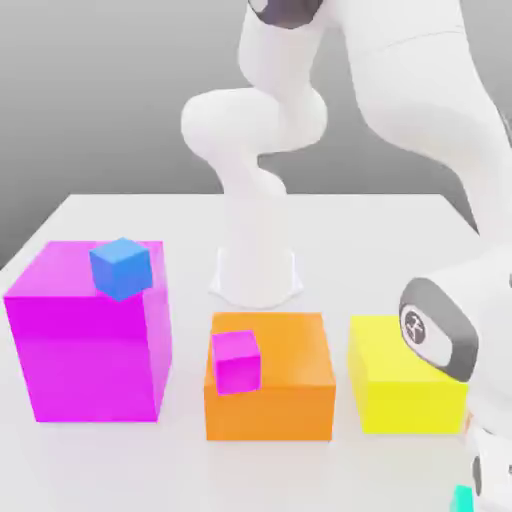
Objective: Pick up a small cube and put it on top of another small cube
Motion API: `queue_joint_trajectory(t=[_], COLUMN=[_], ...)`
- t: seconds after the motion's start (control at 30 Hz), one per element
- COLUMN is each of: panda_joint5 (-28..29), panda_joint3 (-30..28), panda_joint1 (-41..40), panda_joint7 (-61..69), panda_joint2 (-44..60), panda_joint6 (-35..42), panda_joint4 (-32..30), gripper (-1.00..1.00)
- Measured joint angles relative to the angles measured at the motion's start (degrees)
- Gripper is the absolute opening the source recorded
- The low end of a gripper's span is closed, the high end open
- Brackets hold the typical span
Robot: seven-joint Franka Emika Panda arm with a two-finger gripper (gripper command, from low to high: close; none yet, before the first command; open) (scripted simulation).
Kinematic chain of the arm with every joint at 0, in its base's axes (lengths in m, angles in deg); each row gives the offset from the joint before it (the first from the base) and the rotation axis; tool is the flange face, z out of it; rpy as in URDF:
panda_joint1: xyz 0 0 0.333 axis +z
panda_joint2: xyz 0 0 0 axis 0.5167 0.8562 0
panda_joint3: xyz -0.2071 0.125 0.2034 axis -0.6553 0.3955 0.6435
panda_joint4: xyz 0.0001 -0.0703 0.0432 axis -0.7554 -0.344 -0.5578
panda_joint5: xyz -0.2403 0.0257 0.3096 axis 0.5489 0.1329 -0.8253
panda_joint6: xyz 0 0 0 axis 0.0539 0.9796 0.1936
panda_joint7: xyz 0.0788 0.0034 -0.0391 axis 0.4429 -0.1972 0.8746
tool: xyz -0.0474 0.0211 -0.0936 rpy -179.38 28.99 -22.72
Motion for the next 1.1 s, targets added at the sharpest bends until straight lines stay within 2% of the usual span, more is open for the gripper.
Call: queue_joint_trajectory(t=[0.1, 0.4, 0.87, 1.03, 1.07, 1.1], panda_joint5=[-0.67, -2.07, 0.75, 0.61, 0.58, 0.58], panda_joint3=[-0.14, -4.88, -9.9, -10.57, -10.62, -10.62], panda_joint1=[-0.83, -6.31, -17.23, -17.89, -17.93, -17.93], panda_joint7=[0.32, 0.24, -2.82, -2.64, -2.59, -2.59], panda_joint2=[-5.93, -24.34, -52.44, -47.36, -46.08, -46.08], panda_joint6=[3.79, 9.7, 17.71, 8.43, 6.6, 6.6], panda_joint4=[-2.13, -14.57, -34.59, -38.81, -39.36, -39.36], gripper=[-1.0, -1.0, -1.0, -1.0, 1.0, 1.0])
